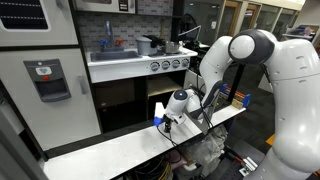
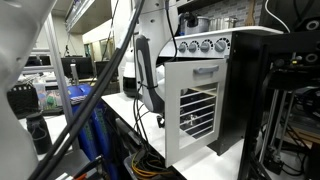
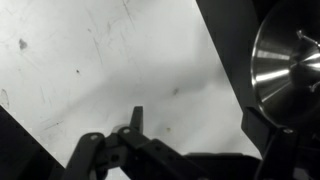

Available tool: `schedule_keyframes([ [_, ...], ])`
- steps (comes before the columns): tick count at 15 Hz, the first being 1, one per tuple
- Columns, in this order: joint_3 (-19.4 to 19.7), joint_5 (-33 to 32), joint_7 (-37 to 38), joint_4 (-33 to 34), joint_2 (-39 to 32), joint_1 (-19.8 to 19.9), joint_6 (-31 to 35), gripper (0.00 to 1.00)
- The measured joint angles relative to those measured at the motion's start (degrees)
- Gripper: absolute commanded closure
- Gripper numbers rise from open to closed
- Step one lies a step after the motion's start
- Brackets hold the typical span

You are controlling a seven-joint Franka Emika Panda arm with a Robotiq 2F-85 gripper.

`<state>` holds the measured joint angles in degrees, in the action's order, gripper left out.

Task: Open the kitchen cabinet, take the lid off the silver pot and put it in the kitchen cabinet

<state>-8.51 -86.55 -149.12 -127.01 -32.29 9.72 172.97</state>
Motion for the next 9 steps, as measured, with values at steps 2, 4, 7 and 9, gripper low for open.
schedule_keyframes([
  [2,1.3,0.0,0.0,0.4,-0.1,-1.6,0.2,0.00],
  [4,2.3,0.0,0.0,0.7,-0.1,-2.9,0.2,0.00],
  [7,3.2,-0.1,0.0,1.1,-0.1,-4.1,0.2,0.00],
  [9,3.7,-0.1,0.0,1.4,-0.1,-4.7,0.1,0.00],
])
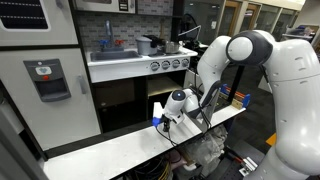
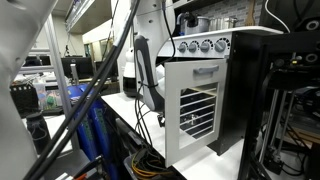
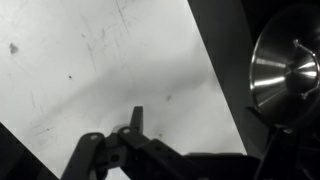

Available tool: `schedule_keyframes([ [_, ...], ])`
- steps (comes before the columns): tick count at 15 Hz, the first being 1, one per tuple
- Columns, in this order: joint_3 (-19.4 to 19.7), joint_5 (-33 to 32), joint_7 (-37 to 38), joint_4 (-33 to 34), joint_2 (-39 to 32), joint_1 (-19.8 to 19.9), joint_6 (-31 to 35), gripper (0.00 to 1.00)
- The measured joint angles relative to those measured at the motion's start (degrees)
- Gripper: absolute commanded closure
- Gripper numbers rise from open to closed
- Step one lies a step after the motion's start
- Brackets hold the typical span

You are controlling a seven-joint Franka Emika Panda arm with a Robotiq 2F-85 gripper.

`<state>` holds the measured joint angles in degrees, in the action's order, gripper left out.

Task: Open the kitchen cabinet, take the lid off the silver pot and put it in the kitchen cabinet

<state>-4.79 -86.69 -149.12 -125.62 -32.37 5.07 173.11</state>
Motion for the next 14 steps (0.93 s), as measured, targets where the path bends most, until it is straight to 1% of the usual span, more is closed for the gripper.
schedule_keyframes([
  [9,1.4,-0.3,0.0,1.6,0.0,-0.4,0.0,0.00],
  [14,1.3,-0.3,0.0,1.1,0.0,-2.1,0.0,0.00],
])
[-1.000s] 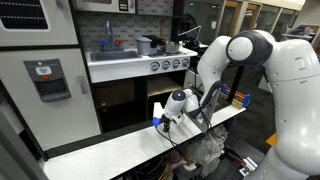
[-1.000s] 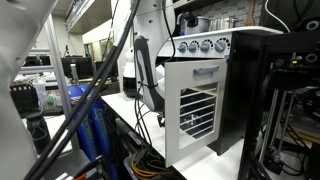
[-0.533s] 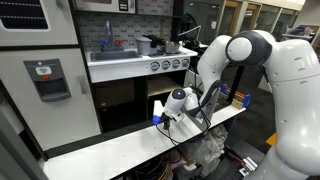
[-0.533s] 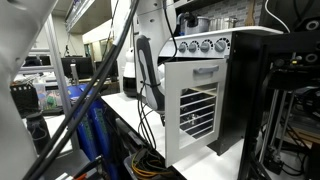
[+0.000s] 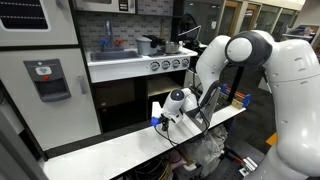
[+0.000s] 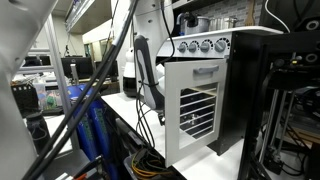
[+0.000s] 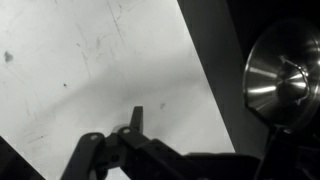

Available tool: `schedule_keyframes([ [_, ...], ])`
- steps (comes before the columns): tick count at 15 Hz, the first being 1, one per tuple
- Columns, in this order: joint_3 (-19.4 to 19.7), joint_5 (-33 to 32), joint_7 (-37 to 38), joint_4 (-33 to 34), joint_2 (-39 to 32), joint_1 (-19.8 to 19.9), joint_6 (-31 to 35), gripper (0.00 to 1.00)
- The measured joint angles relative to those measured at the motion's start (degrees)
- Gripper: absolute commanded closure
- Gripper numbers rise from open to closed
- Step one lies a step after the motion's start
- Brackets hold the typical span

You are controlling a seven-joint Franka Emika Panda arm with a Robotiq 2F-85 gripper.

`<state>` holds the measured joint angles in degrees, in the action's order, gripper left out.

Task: Open the kitchen cabinet, take the lid off the silver pot and put it in the kitchen cabinet

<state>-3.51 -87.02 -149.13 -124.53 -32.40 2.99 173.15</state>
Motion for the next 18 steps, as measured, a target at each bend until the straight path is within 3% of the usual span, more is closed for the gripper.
schedule_keyframes([
  [8,-0.8,0.0,0.0,-4.3,2.8,-1.9,0.9,0.00],
  [18,0.6,-0.2,0.0,-2.8,0.5,-1.8,0.9,0.00],
])
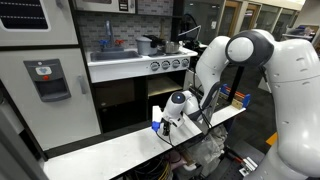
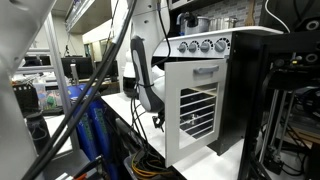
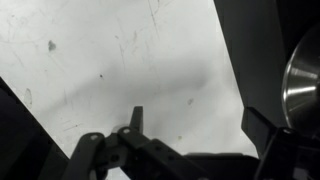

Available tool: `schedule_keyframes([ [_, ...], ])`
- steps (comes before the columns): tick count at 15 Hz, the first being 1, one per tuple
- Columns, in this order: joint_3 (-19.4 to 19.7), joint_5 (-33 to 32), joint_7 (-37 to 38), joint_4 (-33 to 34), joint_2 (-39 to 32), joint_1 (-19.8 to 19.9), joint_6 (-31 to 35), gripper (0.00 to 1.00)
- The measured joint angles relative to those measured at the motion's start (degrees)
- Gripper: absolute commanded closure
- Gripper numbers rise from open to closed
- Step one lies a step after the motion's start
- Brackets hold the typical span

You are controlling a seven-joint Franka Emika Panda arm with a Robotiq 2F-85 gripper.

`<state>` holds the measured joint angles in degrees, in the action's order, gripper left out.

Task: Open the kitchen cabinet, take the lid off the silver pot and put it in the kitchen cabinet

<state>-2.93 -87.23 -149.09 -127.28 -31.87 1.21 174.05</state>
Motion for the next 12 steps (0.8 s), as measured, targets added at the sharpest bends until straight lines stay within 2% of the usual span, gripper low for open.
schedule_keyframes([
  [12,1.4,-0.3,0.0,5.1,-3.3,0.9,0.0,0.00],
])
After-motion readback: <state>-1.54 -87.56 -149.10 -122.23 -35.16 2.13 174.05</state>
